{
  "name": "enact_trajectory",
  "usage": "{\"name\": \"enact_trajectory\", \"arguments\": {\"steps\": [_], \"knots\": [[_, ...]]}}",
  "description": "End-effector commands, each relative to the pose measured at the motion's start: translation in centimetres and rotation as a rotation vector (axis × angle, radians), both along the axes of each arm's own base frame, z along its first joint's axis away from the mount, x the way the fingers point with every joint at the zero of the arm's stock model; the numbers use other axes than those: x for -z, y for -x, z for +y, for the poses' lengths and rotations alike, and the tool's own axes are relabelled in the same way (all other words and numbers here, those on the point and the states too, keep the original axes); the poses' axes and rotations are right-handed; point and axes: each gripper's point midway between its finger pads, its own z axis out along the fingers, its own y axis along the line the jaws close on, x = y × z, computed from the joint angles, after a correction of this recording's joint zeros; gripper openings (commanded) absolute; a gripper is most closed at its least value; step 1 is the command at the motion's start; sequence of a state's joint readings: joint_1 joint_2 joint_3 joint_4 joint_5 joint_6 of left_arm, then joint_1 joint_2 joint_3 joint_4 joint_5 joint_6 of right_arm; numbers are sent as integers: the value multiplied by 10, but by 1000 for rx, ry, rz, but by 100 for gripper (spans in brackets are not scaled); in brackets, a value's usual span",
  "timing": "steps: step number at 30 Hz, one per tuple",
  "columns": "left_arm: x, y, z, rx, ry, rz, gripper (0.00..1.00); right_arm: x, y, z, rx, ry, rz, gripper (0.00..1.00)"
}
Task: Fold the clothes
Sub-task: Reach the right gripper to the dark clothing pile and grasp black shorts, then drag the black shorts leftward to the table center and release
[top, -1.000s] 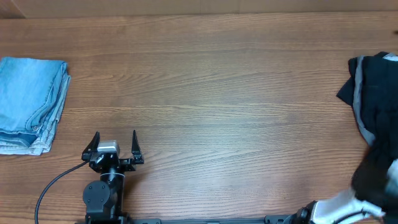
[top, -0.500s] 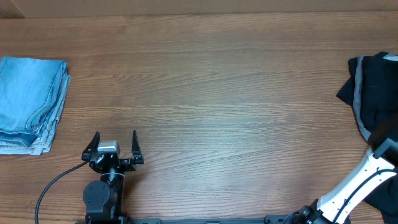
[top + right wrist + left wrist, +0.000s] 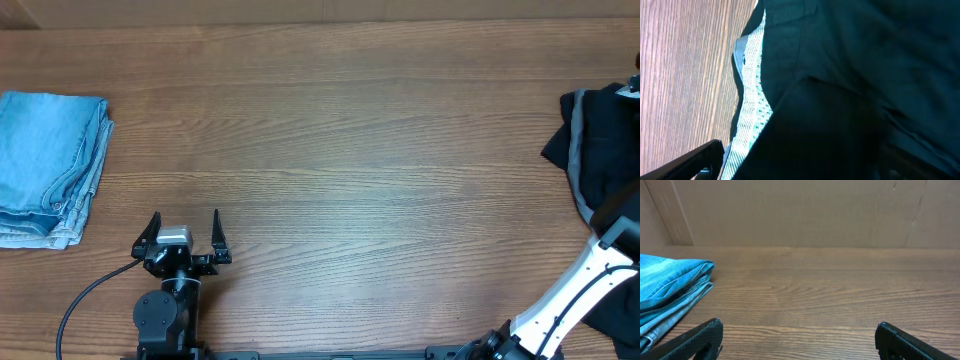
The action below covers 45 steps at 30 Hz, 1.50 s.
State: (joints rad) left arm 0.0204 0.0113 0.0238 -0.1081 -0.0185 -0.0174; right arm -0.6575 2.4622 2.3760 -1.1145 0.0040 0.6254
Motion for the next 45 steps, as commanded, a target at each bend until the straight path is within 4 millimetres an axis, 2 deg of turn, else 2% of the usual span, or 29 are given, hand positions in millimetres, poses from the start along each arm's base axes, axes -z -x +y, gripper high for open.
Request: {"name": "enact_trajectory", "arguments": {"steps": [1, 3, 5, 7, 10, 13, 15, 17, 18, 20, 23, 24, 26, 30, 33, 35, 36, 37, 40, 44, 45], "knots": [[0, 0, 0, 5, -21, -5, 100, 0, -5, 1, -1, -3, -21, 100], [0, 0, 0, 5, -21, -5, 100, 1, -4, 2, -2, -10, -12, 96], [0, 0, 0, 5, -21, -5, 100, 3, -2, 7, -15, -29, -5, 84], [0, 0, 0, 5, -21, -5, 100, 6, 3, 12, -17, -53, 15, 80], [0, 0, 0, 5, -21, -5, 100, 9, 9, 17, -17, -74, 42, 67], [0, 0, 0, 5, -21, -5, 100, 10, 13, 20, -20, -85, 58, 4], [0, 0, 0, 5, -21, -5, 100, 4, 12, 19, -70, -60, 59, 4], [0, 0, 0, 5, -21, -5, 100, -23, 8, 16, -123, -7, 29, 4], [0, 0, 0, 5, -21, -5, 100, -44, 4, 19, -161, 15, -11, 4], [0, 0, 0, 5, -21, -5, 100, -100, 0, 27, -201, 56, -117, 4], [0, 0, 0, 5, -21, -5, 100, -161, 11, 40, -215, 113, -194, 4], [0, 0, 0, 5, -21, -5, 100, -177, 15, 49, -258, 136, -208, 4], [0, 0, 0, 5, -21, -5, 100, -198, 20, 67, -294, 138, -232, 4], [0, 0, 0, 5, -21, -5, 100, -224, 18, 126, -414, 133, -245, 4], [0, 0, 0, 5, -21, -5, 100, -225, 7, 193, -545, 92, -224, 4], [0, 0, 0, 5, -21, -5, 100, -222, 1, 228, -619, 71, -209, 4], [0, 0, 0, 5, -21, -5, 100, -220, -4, 259, -685, 58, -203, 4], [0, 0, 0, 5, -21, -5, 100, -220, -6, 274, -717, 52, -201, 4], [0, 0, 0, 5, -21, -5, 100, -219, -18, 351, -878, 39, -217, 4], [0, 0, 0, 5, -21, -5, 100, -199, -29, 459, -1092, 37, -218, 4], [0, 0, 0, 5, -21, -5, 100, -195, -29, 476, -1124, 34, -221, 4]]}}
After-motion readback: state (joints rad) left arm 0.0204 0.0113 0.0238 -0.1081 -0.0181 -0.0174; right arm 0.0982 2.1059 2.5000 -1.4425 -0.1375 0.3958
